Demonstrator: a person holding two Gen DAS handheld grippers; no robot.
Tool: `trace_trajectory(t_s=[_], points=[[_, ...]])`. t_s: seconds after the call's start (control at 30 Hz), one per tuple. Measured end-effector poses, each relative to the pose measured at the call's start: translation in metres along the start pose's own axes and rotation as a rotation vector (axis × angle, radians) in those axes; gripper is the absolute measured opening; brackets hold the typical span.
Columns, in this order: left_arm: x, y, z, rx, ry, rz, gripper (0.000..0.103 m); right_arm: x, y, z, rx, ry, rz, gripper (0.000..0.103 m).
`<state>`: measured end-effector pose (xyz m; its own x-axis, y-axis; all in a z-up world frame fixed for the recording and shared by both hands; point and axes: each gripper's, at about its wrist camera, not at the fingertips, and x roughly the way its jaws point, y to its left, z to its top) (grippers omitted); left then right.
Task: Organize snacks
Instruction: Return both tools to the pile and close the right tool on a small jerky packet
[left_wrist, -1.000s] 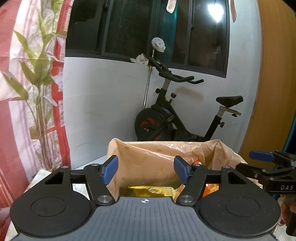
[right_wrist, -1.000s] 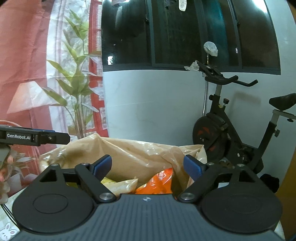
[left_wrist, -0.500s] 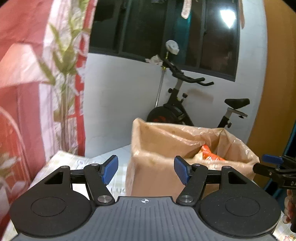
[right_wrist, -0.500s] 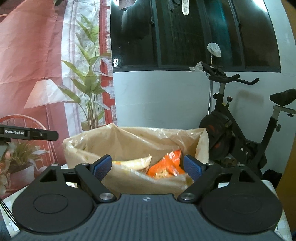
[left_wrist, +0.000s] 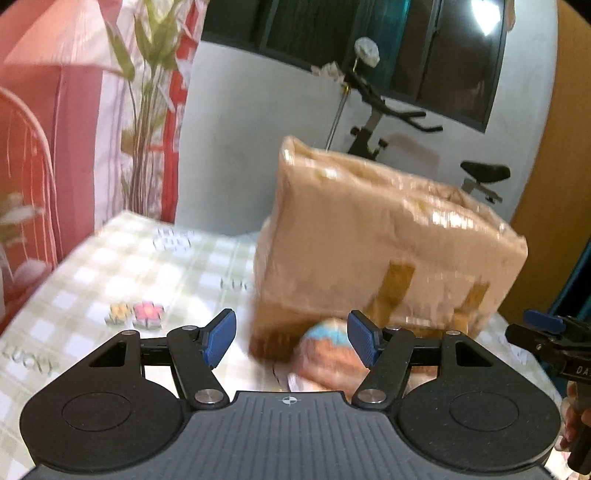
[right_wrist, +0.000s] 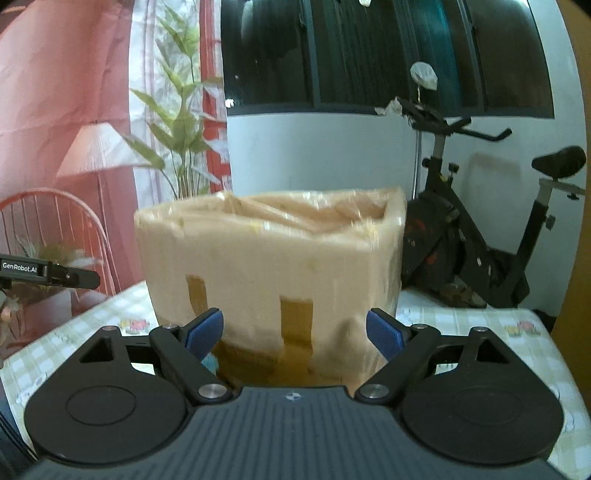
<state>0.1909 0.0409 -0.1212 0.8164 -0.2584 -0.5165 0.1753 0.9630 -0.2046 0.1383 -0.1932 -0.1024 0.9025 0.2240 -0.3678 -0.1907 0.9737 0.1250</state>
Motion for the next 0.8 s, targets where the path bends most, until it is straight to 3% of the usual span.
trace_trajectory(t_s=[0.13,0.3,0.47,0.57,0.7,0.8], points=[[0.004,-0.003,-0.021,0.032,0.036,0.013,0.069,0.002,0.002,-0.021,0.012,0.049,0.002,0.087],[0.009,0.003,-0.033,0.01,0.076,0.015,0.069,0.004,0.006,-0.057,0.077,0.17,0.019,0.084],[0.013,0.004,-0.041,-0.004,0.1,0.007,0.069,0.008,0.003,-0.085,0.178,0.331,0.048,0.062],[0.015,0.001,-0.045,-0.006,0.118,0.006,0.069,0.013,0.002,-0.095,0.223,0.398,0.064,0.059],[0.018,0.0,-0.051,-0.01,0.141,0.002,0.069,0.026,0.001,-0.099,0.229,0.46,0.064,0.054],[0.021,0.0,-0.055,-0.015,0.159,-0.009,0.069,0.029,0.005,-0.1,0.193,0.443,0.06,0.04]])
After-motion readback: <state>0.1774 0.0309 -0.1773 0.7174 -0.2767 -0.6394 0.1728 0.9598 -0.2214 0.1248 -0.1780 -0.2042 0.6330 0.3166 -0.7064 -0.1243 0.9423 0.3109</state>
